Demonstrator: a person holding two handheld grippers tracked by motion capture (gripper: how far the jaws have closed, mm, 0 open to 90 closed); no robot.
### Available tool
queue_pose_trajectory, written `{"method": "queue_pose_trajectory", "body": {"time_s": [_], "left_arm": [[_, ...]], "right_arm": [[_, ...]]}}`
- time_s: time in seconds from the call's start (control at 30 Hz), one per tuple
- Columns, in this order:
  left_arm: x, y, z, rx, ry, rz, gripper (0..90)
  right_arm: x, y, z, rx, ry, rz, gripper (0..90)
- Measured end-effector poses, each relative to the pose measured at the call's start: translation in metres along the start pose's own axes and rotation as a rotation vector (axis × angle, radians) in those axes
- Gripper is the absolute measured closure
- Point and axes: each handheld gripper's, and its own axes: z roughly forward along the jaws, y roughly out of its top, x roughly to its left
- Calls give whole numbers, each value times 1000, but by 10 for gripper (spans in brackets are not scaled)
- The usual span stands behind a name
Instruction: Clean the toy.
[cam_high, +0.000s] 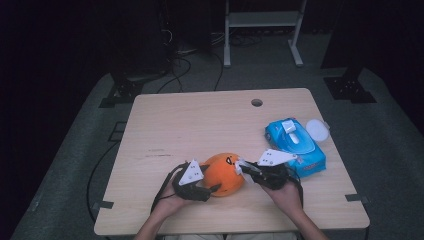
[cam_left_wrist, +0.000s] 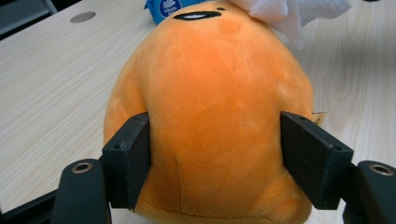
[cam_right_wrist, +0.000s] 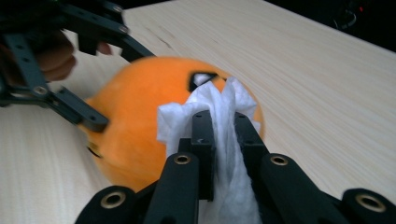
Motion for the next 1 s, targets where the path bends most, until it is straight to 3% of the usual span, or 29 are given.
{"method": "queue_pose_trajectory", "body": {"time_s": [0.07,0.2,0.3,0.33,0.4,0.5,0.57,0.67,0.77,0.83,0.93,1.0], "left_arm": [[-1,0,0,-4,1,-5,291],[-2,1,2,-15,-3,-2,296],[-3,2,2,-8,-2,11,297],[-3,2,2,-5,-1,14,300],[-3,2,2,1,-2,18,300],[-7,3,3,-6,1,32,300],[-7,4,3,-3,7,35,300],[-5,5,1,-18,9,6,269],[-2,9,-1,-35,32,-71,132],[-2,9,0,-24,30,-98,71],[-4,6,5,11,35,-82,83],[-4,6,5,12,40,-83,154]], "right_arm": [[0,1,0,3,-6,-8,809],[-18,-12,4,26,-6,73,809],[-19,-14,3,26,-4,92,810],[-10,-9,2,21,-19,50,810],[-3,-5,1,15,-18,23,810],[15,5,4,-6,35,-40,810],[21,8,7,1,24,-70,809],[10,4,8,6,20,-36,810],[-4,-3,6,11,0,25,811],[-11,-7,4,12,-11,49,811],[-15,-8,4,11,-17,68,811],[-7,-6,4,10,-26,44,811]]}}
